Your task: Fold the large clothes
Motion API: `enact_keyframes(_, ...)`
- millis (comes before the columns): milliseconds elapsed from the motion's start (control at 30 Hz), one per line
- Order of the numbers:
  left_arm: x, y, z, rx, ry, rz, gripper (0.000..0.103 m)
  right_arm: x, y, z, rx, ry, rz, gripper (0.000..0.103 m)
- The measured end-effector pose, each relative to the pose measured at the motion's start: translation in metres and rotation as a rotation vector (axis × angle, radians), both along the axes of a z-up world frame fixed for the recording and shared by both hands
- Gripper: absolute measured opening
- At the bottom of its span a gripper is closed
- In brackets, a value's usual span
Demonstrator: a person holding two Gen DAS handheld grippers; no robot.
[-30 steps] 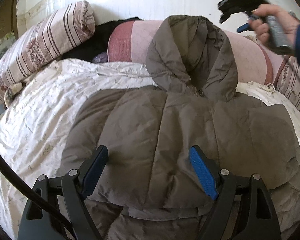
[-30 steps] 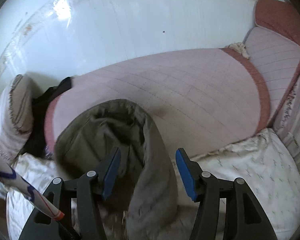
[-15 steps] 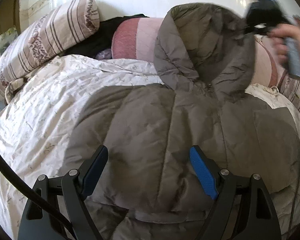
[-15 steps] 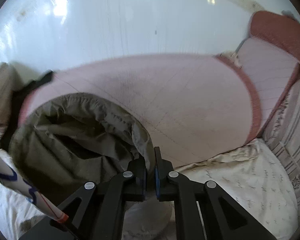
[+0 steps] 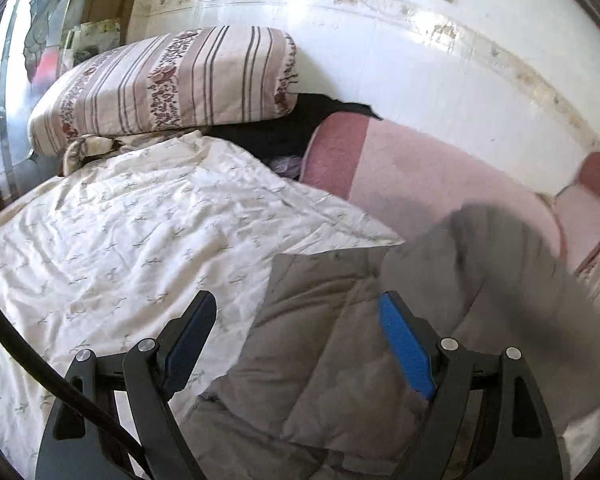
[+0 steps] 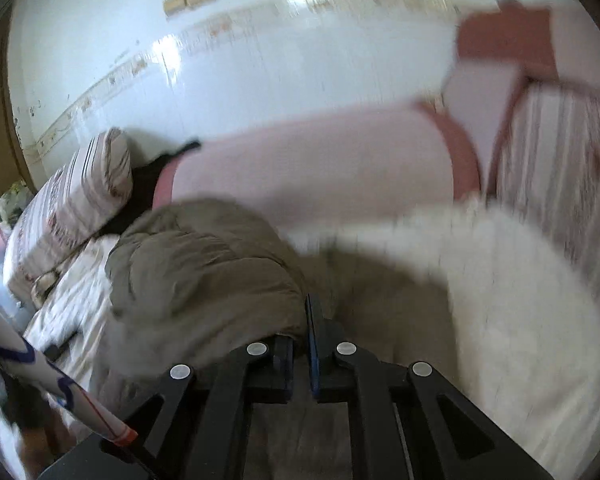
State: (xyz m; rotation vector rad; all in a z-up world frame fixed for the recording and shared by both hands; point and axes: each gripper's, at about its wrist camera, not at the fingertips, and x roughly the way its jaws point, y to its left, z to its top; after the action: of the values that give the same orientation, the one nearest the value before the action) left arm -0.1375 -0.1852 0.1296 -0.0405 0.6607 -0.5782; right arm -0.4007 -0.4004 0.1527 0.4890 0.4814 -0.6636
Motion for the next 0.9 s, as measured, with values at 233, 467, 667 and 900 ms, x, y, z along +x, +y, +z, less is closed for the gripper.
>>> enact_keyframes(233, -0.045, -0.074, -0.037, 0.141, 0.010, -0.283, 0.083, 0.008, 0.010, -0.090, 0.062, 0.192, 0.014, 0.006)
enact_keyframes(467, -0.056, -0.102, -0.073, 0.355, 0.002, -0.288, 0.083, 0.002, 0.004, -0.085, -0.010, 0.222, 0.008, 0.021)
enact_keyframes(667, -0.051, -0.096, -0.076, 0.355, 0.004, -0.278, 0.084, -0.021, 0.019, -0.033, -0.057, 0.130, -0.010, 0.022)
enact_keyframes(900, -0.053, -0.096, -0.077, 0.358, -0.001, -0.276, 0.084, -0.014, 0.048, 0.013, -0.184, 0.009, 0.047, 0.026)
